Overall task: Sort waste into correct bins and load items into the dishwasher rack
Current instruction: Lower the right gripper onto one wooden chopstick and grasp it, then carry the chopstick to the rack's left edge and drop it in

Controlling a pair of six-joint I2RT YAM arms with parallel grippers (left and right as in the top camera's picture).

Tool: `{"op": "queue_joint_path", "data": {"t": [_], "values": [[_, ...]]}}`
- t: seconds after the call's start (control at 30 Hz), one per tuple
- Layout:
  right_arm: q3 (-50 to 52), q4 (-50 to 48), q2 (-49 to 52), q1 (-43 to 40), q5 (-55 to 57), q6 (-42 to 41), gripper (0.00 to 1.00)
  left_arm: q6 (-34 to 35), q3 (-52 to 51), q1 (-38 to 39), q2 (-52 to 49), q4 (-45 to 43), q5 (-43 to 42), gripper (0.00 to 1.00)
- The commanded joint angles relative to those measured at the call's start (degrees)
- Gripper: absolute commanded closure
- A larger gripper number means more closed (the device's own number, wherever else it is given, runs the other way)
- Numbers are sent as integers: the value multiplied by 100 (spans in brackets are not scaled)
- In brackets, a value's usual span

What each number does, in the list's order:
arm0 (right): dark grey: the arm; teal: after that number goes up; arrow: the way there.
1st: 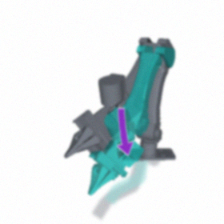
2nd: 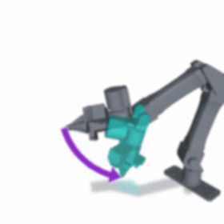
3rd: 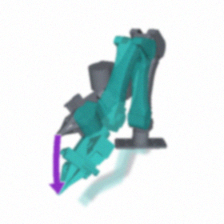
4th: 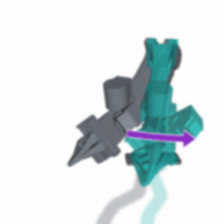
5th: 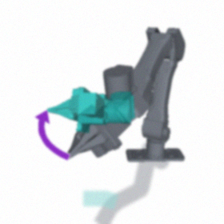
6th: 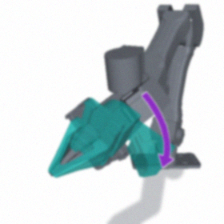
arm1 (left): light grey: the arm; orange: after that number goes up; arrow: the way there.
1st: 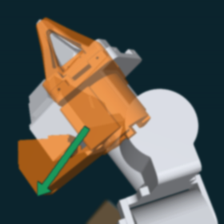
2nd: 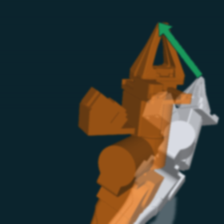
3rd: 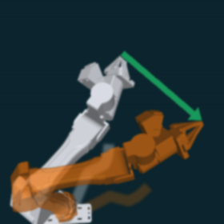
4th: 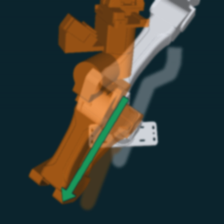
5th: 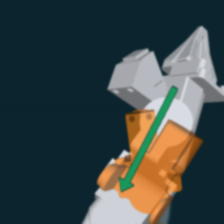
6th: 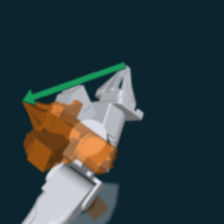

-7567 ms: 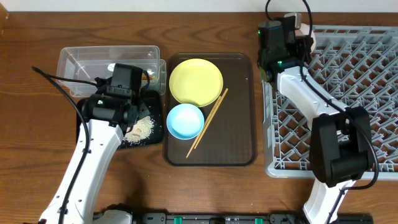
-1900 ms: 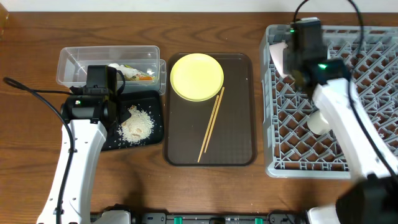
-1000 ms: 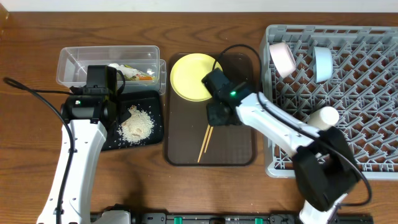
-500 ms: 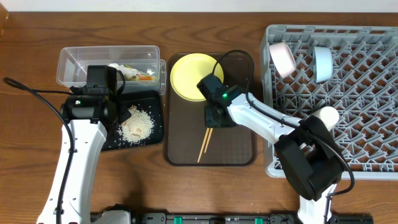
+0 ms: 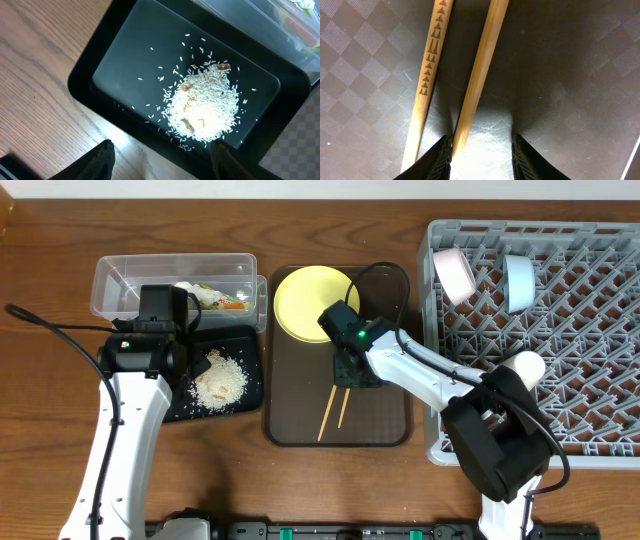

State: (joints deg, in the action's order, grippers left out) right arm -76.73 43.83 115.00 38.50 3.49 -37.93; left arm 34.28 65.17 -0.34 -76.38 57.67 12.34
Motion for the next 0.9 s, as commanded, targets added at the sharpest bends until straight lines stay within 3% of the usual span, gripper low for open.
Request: {"op": "queue_joint_path", "data": {"t": [0.0,0.17,0.4,0.57,0.7,0.87], "values": [[48,-15,52,50,103,-127,63,-55,-55,-28,83,11,11,36],[81,52,52,50,105,-501,79,-55,-55,-28,83,13,11,36],[356,28,52,22,103,-857,81,-57,-55,-28,83,13,11,36],[494,55,52,-61,98,-874,98,-55,-55,-28,83,11,11,36],[448,52,-4,-129,101,-857,99,-55,-55,-28,83,13,11,36],[352,107,-474,-433,98,-208,99,-55,-55,-28,83,13,11,36]]}}
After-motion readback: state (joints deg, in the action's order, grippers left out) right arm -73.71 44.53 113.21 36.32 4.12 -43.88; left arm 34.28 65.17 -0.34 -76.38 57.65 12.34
